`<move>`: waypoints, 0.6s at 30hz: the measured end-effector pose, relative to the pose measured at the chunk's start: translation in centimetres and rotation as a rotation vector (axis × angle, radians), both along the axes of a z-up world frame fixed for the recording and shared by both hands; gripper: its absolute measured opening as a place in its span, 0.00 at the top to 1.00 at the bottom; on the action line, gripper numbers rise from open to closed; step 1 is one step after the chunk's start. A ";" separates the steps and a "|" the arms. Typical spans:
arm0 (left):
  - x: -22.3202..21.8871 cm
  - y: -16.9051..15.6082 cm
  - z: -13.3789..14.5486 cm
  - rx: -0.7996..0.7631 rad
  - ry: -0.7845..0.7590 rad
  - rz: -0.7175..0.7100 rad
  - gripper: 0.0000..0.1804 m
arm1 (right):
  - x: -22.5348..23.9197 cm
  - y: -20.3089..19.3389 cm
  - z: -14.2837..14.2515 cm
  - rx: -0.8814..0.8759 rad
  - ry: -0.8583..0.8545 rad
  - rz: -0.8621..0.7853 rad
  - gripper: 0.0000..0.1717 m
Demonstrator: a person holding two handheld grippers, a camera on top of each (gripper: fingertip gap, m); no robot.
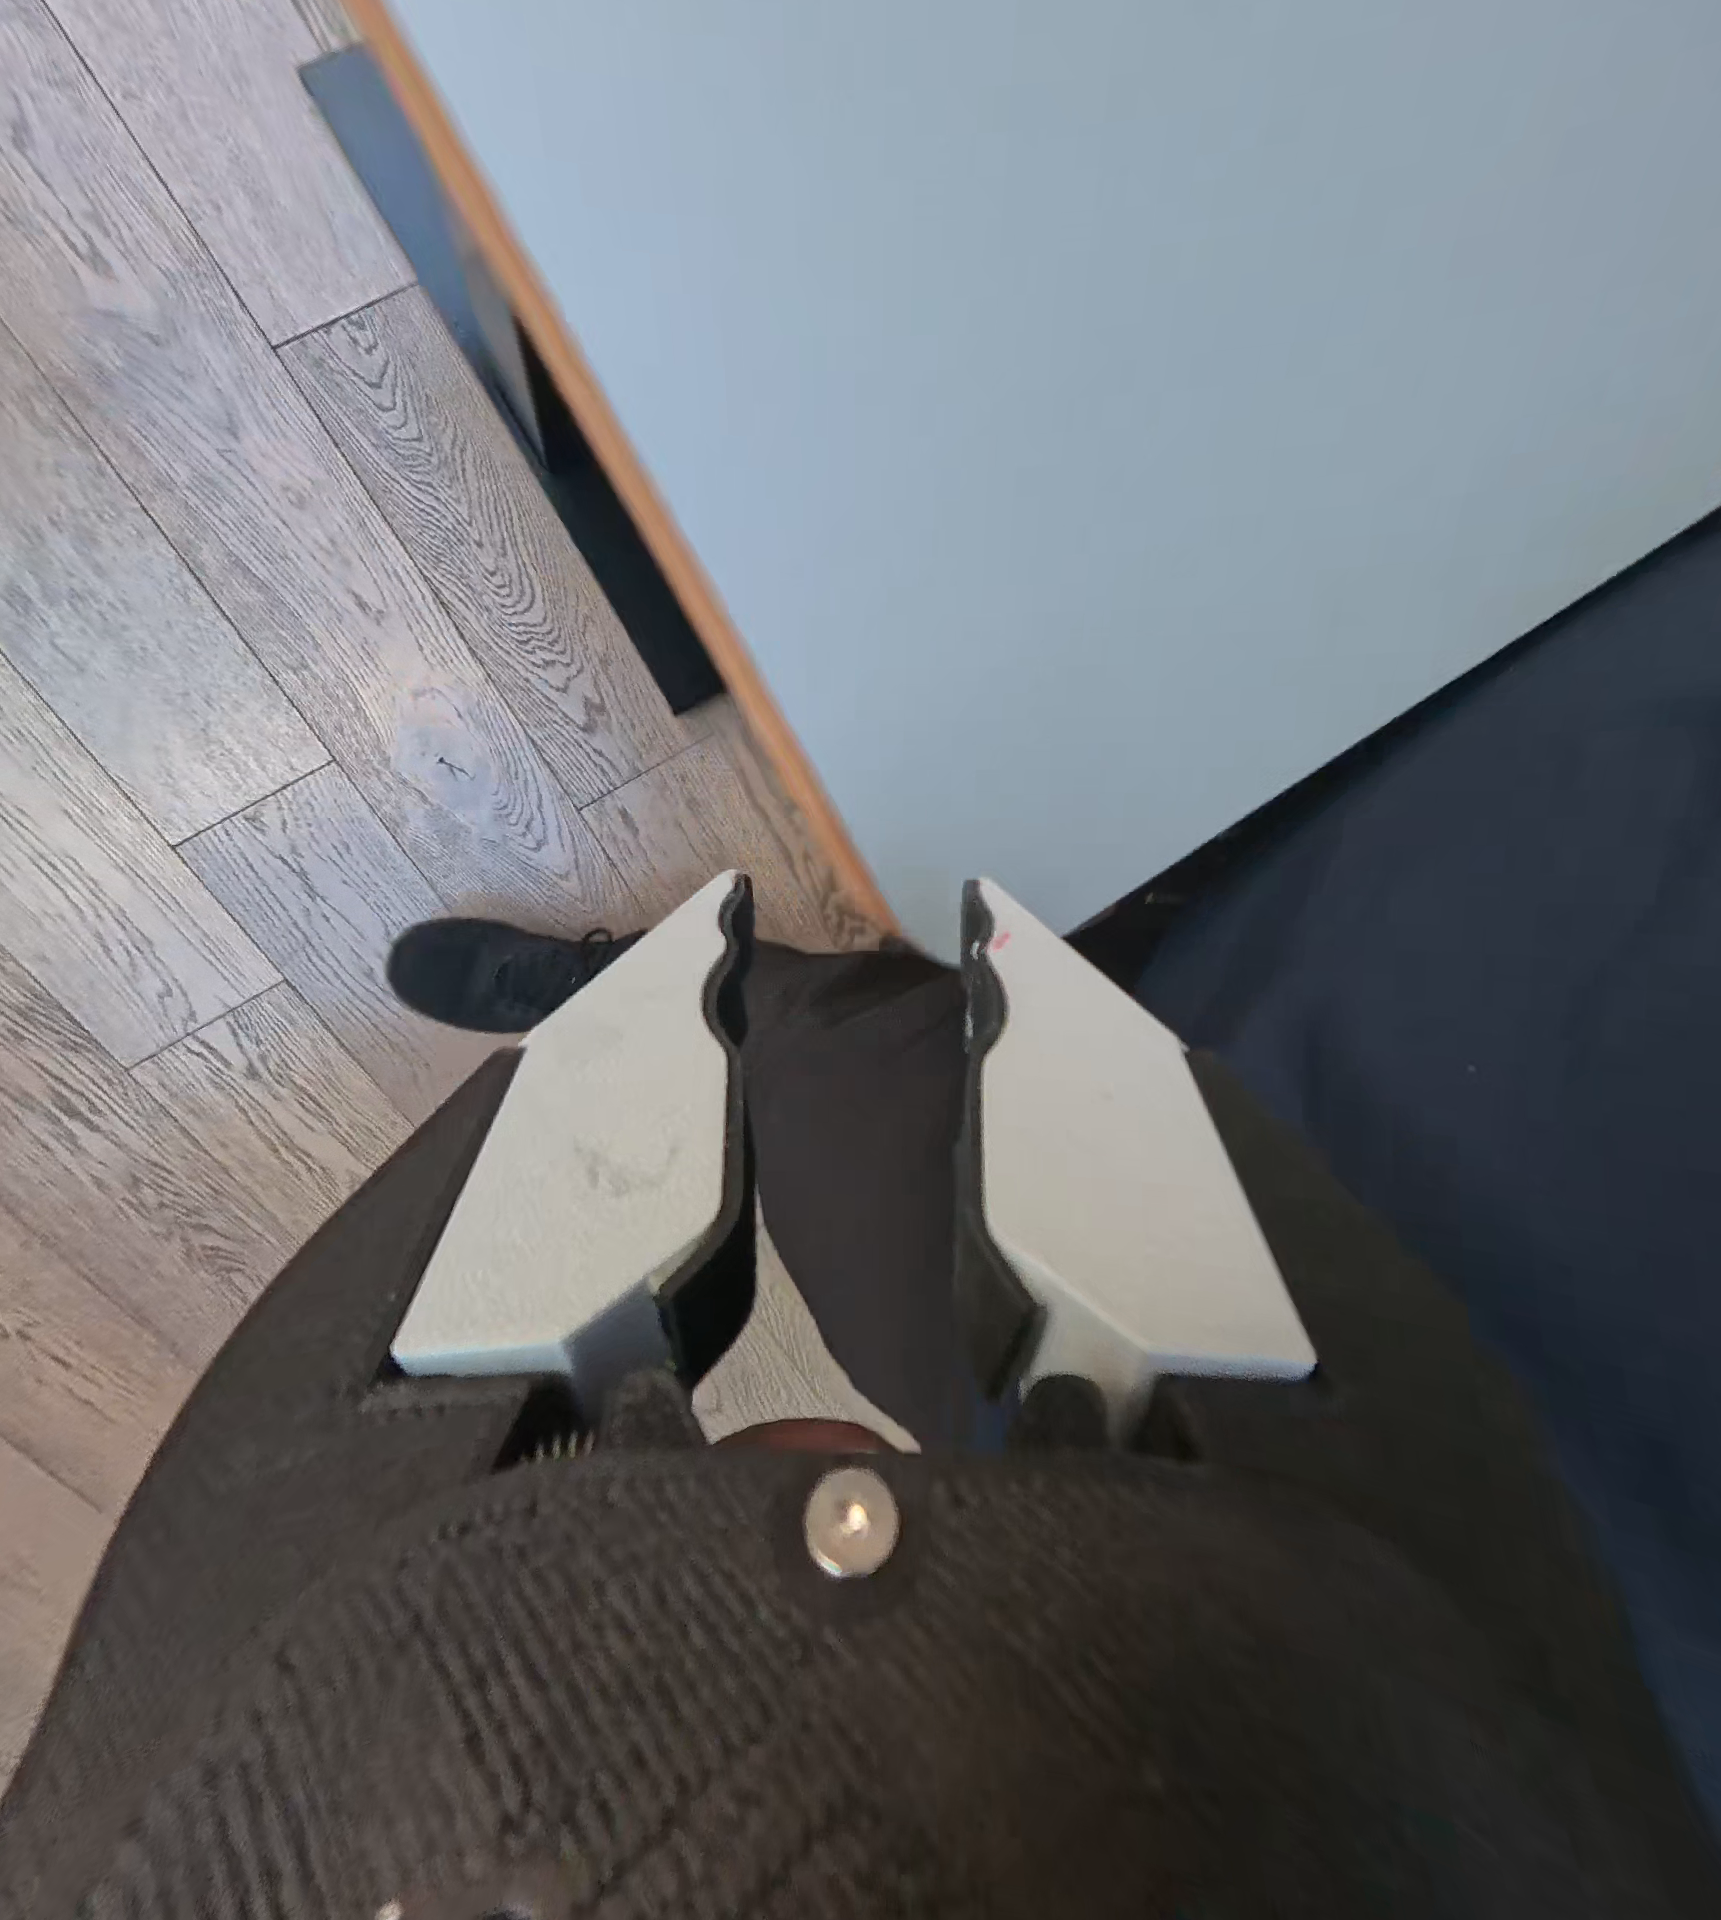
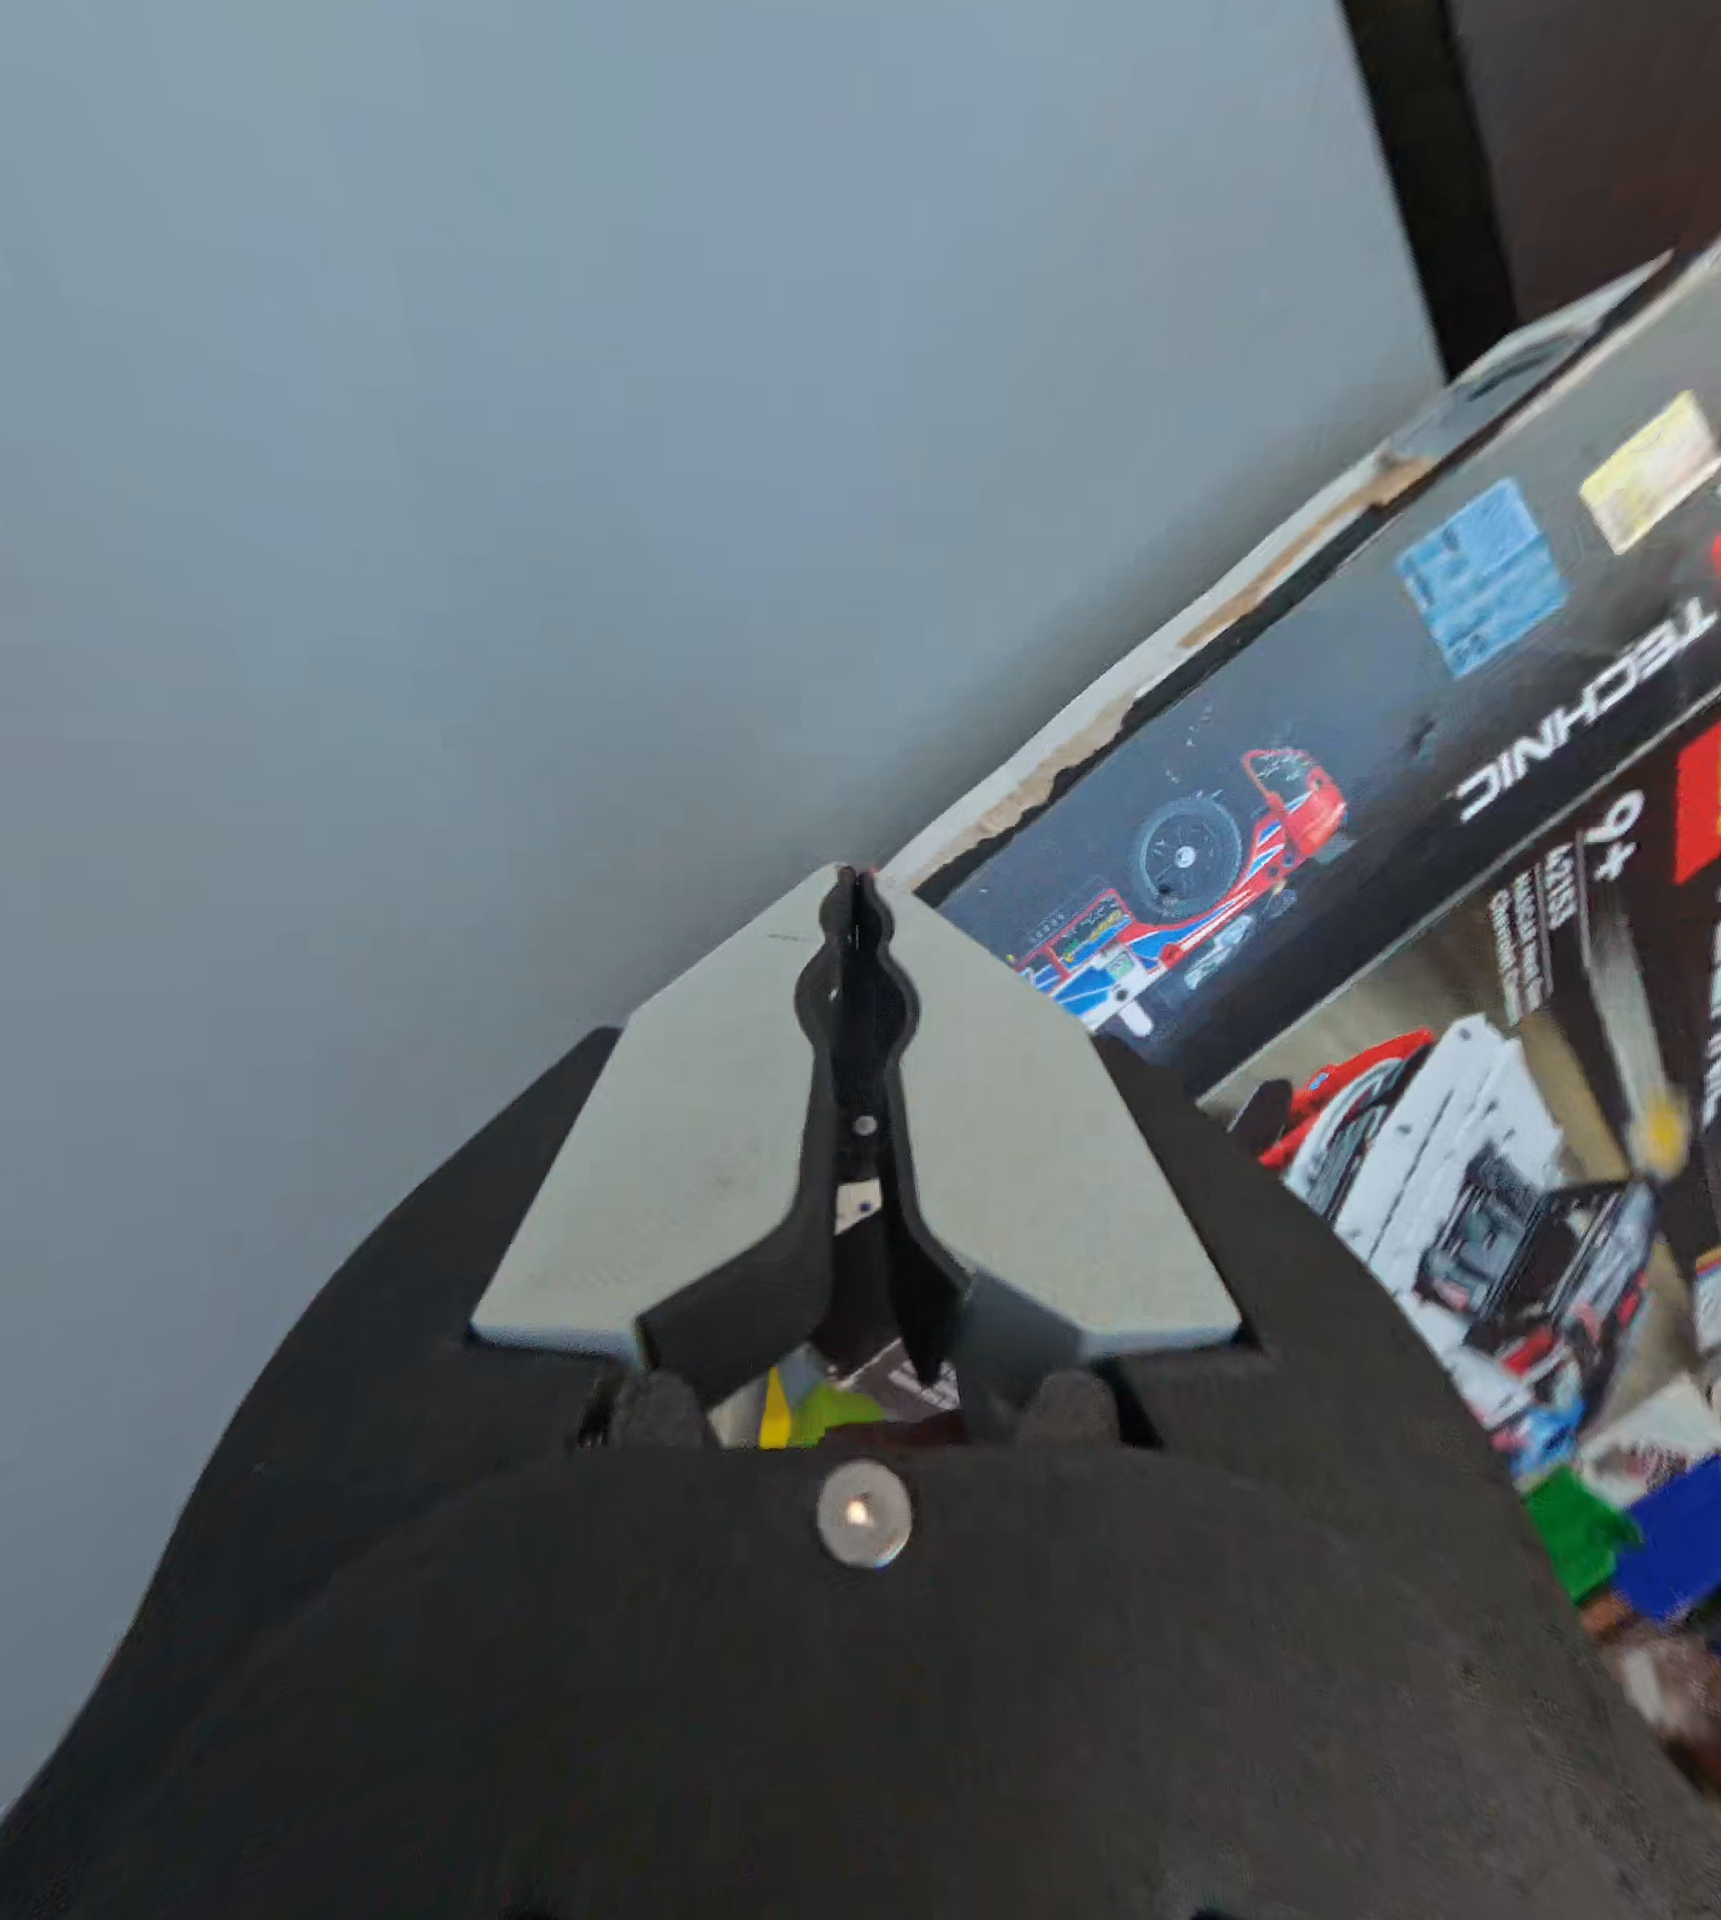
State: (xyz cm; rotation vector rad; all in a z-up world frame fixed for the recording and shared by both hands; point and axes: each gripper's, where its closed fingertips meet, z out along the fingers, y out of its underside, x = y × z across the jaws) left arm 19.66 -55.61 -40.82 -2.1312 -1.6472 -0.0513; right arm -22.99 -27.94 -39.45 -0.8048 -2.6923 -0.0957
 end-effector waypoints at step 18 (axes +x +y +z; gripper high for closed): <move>5.1 -29.4 -3.9 0.080 -0.163 -0.147 0.79 | 2.7 -14.5 6.3 -1.209 0.202 -0.926 0.83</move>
